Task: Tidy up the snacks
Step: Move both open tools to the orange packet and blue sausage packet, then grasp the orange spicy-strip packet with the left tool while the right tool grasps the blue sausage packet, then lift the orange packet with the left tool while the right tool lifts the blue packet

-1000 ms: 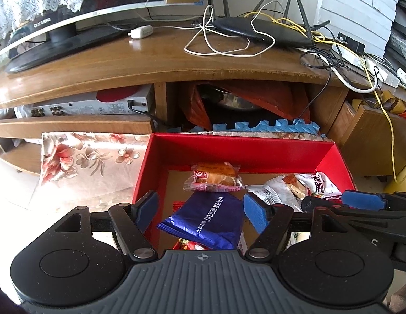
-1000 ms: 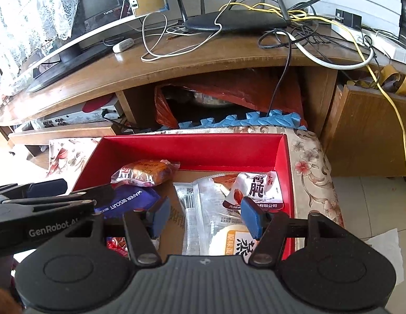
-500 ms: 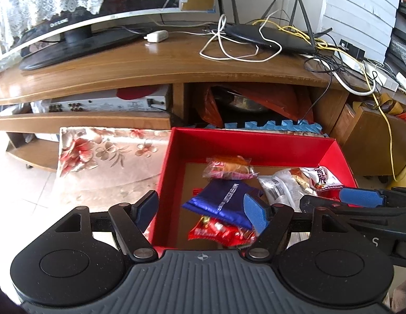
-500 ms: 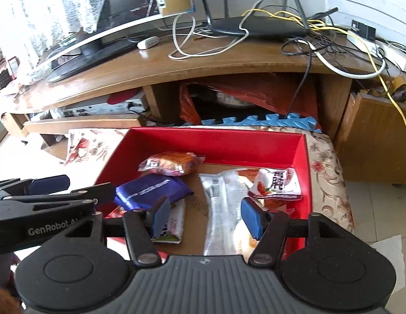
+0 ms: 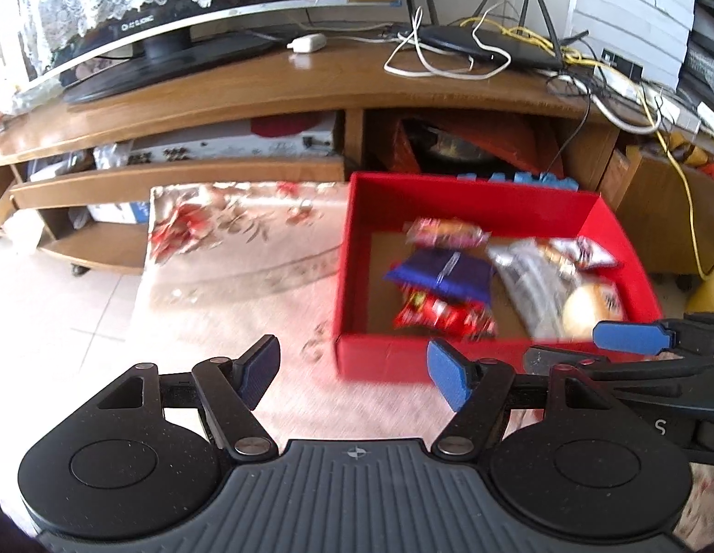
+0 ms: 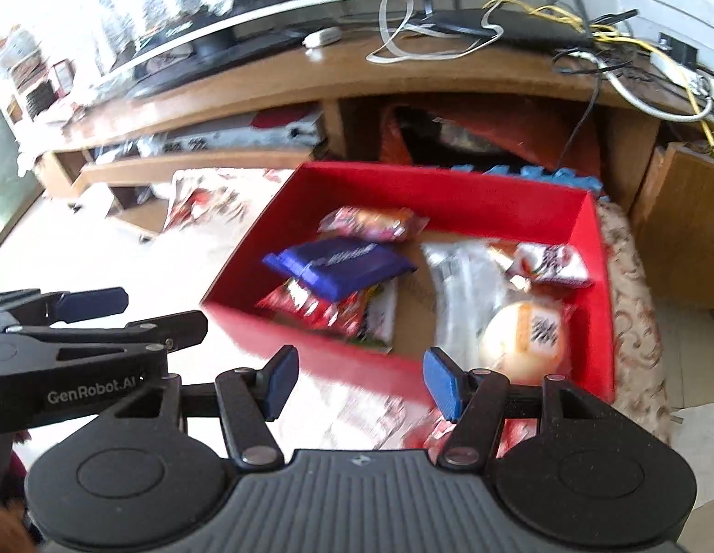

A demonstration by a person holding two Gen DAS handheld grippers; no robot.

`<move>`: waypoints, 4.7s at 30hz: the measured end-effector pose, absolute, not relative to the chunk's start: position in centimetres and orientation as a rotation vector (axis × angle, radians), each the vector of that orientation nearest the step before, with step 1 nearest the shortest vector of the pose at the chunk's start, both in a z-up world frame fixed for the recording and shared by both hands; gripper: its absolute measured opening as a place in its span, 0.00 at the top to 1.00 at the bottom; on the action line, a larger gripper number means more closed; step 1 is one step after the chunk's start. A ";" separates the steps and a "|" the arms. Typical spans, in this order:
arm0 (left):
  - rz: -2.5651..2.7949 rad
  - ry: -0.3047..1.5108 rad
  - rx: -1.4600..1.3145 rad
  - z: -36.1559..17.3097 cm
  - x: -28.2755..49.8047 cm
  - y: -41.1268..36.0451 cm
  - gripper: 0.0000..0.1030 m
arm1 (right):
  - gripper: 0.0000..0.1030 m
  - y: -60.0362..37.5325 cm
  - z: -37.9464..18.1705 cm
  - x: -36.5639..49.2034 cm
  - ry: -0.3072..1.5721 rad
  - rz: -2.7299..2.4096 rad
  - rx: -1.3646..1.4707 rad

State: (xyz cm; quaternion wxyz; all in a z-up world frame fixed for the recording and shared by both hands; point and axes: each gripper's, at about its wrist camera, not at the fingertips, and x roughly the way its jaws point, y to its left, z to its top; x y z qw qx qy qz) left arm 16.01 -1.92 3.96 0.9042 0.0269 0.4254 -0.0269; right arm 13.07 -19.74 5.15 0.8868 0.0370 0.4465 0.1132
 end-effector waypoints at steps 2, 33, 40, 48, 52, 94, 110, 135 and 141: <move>-0.060 0.897 0.059 3.6 15.2 -1.2 0.26 | 0.45 -19.0 4.7 12.3 0.946 0.257 0.064; -0.122 1.073 -0.223 -1.3 9.9 9.0 0.08 | 0.19 -7.4 -3.8 7.1 1.138 0.750 -0.362; -0.125 1.077 -0.251 -1.3 9.5 9.3 0.07 | 0.02 -6.9 -4.4 6.5 1.133 0.807 -0.402; -0.102 1.069 -0.273 -1.1 8.9 9.4 0.07 | 0.06 -6.3 -4.9 5.0 1.096 0.770 -0.477; -0.093 1.067 -0.287 -1.1 8.8 9.8 0.06 | 0.27 -7.8 -3.7 4.6 1.107 0.736 -0.453; -0.004 1.144 -0.159 -3.4 11.7 5.9 0.01 | 0.29 -12.4 -3.3 3.6 1.175 0.690 -0.306; -0.174 1.168 -0.036 -2.2 8.5 4.9 0.17 | 0.29 -12.3 -3.2 3.6 1.181 0.690 -0.306; -0.718 1.155 0.789 -3.4 11.8 -0.9 0.01 | 0.29 -12.7 -3.2 5.4 1.239 0.709 -0.227; -0.752 1.265 0.681 -6.3 13.5 -0.7 0.00 | 0.29 -12.9 -3.2 6.3 1.250 0.724 -0.203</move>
